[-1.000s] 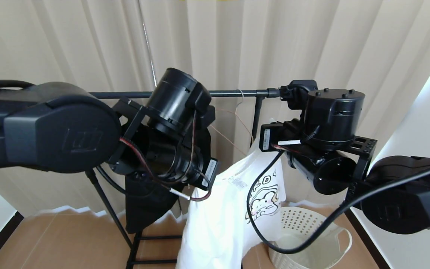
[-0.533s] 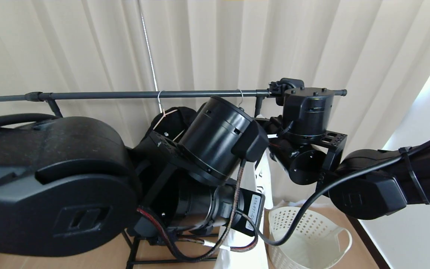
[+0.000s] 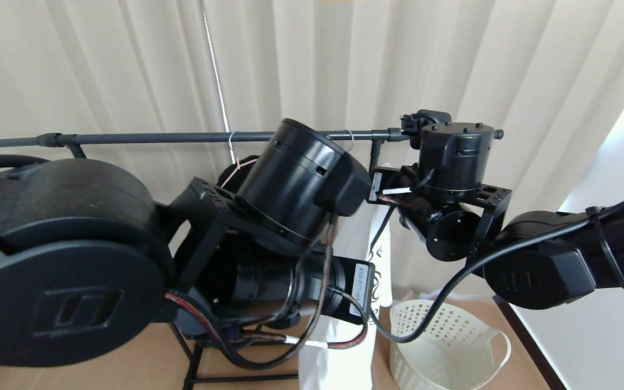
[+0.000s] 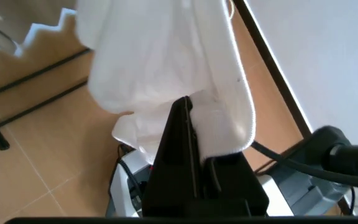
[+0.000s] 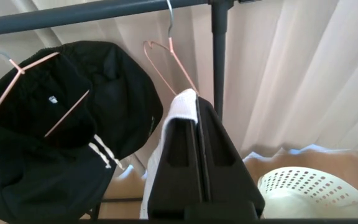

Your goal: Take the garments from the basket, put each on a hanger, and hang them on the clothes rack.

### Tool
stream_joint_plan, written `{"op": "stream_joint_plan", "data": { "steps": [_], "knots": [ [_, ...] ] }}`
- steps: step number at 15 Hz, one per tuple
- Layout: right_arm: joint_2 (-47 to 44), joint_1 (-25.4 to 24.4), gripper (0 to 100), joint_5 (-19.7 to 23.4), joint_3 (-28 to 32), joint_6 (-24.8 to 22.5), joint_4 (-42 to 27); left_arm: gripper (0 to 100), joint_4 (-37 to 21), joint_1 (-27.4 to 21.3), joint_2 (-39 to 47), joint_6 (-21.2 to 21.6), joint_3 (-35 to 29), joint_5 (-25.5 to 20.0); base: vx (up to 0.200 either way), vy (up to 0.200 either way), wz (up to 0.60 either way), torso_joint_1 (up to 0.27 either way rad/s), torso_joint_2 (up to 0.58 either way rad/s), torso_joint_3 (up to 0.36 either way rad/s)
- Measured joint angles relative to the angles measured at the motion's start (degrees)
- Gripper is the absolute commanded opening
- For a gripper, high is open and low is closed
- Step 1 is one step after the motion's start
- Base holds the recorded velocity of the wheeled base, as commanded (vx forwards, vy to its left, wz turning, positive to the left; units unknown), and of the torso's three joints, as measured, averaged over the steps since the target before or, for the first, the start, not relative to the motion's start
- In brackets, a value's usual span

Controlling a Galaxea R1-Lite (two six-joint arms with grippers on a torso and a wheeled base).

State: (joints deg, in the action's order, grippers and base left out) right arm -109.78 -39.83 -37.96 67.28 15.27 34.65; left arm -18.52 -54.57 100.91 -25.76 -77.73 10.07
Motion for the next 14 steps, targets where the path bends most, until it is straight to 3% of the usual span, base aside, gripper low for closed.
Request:
{"op": "stream_joint_plan", "data": {
  "steps": [5, 11, 12, 14],
  "knots": [
    [4.77, 1.35, 0, 0.0, -3.58, -4.5, -0.09, 0, 0.21, 10.54, -1.11, 0.17, -1.33, 4.38, 0.0, 0.0, 0.0, 0.0, 0.0, 0.0],
    [7.88, 0.2, 0, -0.02, -8.61, -7.59, -0.18, 0, 0.76, 15.2, 3.28, 0.12, -11.13, 8.11, 0.0, 0.0, 0.0, 0.0, 0.0, 0.0],
    [7.96, -0.02, 100, 0.02, -9.02, -7.97, -0.2, 0, 0.78, 15.46, 4.02, 0.12, -12.37, 8.13, 0.0, 0.0, 0.0, 0.0, 0.0, 0.0],
    [8.13, -0.02, 100, 0.2, -9.84, -10.39, -0.33, 0, 0.76, 15.68, 5.51, 0.11, -15.87, 8.16, 0.0, 0.0, 0.0, 0.0, 0.0, 0.0]
  ]
}}
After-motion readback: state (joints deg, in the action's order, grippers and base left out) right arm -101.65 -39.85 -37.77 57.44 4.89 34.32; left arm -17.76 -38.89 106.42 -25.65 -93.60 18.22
